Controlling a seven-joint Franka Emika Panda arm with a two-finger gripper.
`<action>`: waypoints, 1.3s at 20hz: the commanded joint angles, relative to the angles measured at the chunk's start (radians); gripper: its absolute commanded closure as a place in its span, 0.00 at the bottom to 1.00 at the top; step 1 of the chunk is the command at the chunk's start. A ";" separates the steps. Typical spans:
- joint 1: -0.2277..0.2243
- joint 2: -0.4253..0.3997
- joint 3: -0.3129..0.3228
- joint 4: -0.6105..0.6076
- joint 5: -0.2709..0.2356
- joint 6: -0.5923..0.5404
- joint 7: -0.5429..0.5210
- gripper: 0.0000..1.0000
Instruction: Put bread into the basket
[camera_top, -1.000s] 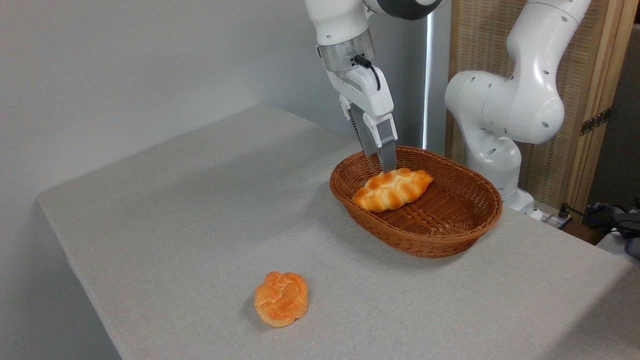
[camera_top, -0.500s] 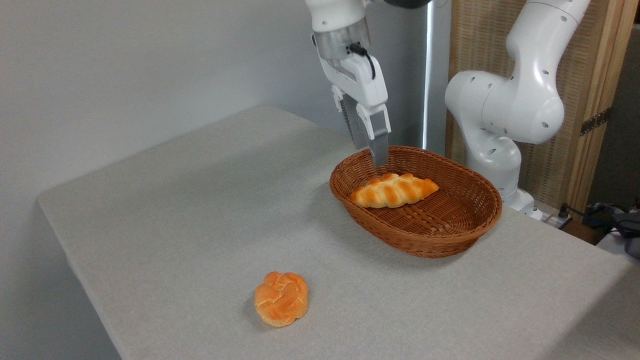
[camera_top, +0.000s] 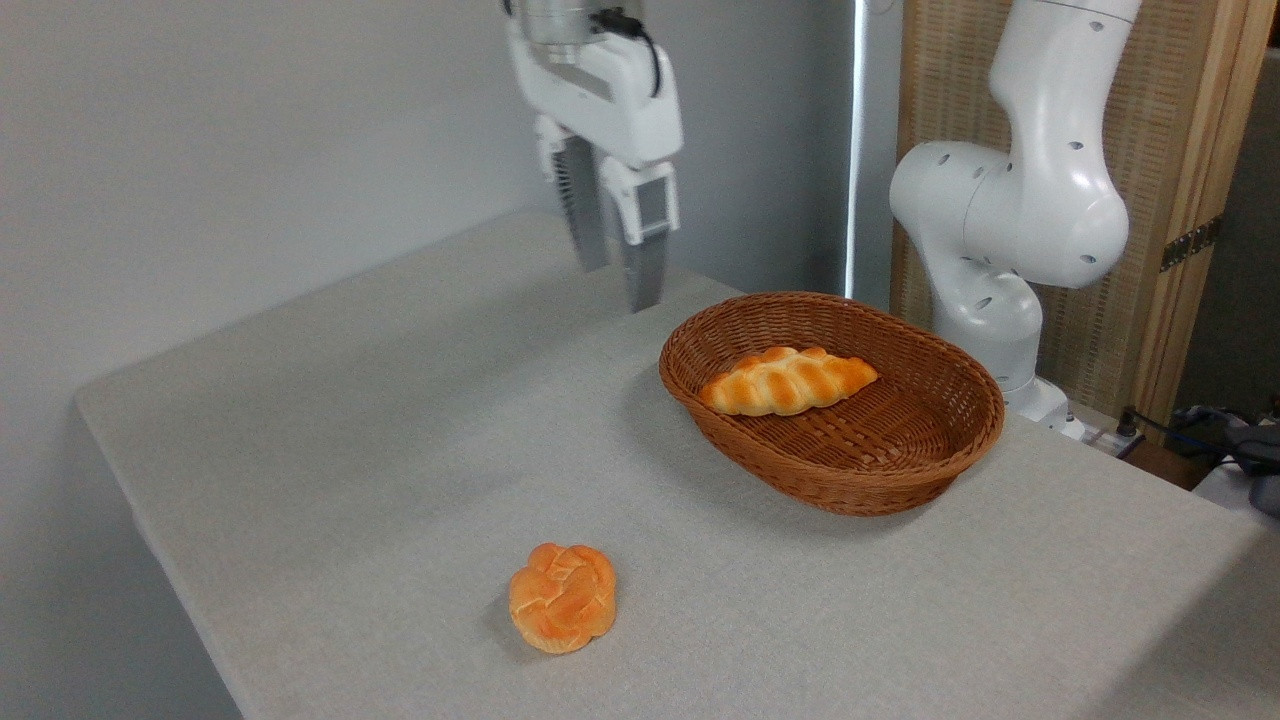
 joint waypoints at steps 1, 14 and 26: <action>-0.010 0.178 0.005 0.208 -0.007 -0.010 -0.105 0.00; -0.012 0.315 0.077 0.389 0.003 -0.005 -0.221 0.00; -0.027 0.310 0.087 0.395 0.059 -0.017 -0.221 0.00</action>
